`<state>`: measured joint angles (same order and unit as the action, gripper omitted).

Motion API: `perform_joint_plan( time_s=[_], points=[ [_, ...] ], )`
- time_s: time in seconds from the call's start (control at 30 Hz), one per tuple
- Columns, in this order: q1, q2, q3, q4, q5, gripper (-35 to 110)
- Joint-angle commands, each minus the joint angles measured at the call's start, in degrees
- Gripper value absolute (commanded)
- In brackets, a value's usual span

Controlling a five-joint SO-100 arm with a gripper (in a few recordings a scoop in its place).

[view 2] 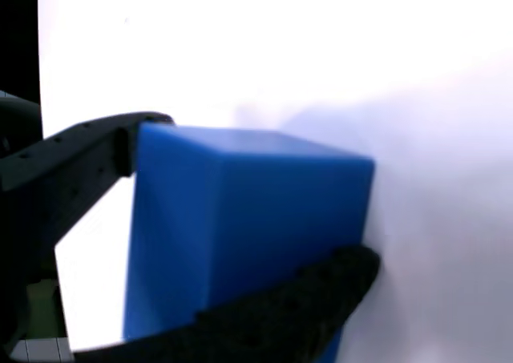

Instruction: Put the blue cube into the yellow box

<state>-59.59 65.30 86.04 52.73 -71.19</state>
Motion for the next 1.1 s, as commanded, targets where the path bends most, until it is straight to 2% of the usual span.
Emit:
perform_joint_plan(
  time_s=[0.0, 0.2, 0.6, 0.8, 1.07],
  points=[
    [-1.4, 2.9, -5.5, -0.7, -0.6, 37],
    [-2.2, 2.0, -6.5, 1.0, -1.5, 25],
    [2.2, 8.3, -6.5, 6.6, -6.0, 19],
    [12.6, 17.3, -4.9, 9.1, -11.1, 19],
    [34.4, 29.9, -0.4, 8.8, -21.3, 18]
  ],
)
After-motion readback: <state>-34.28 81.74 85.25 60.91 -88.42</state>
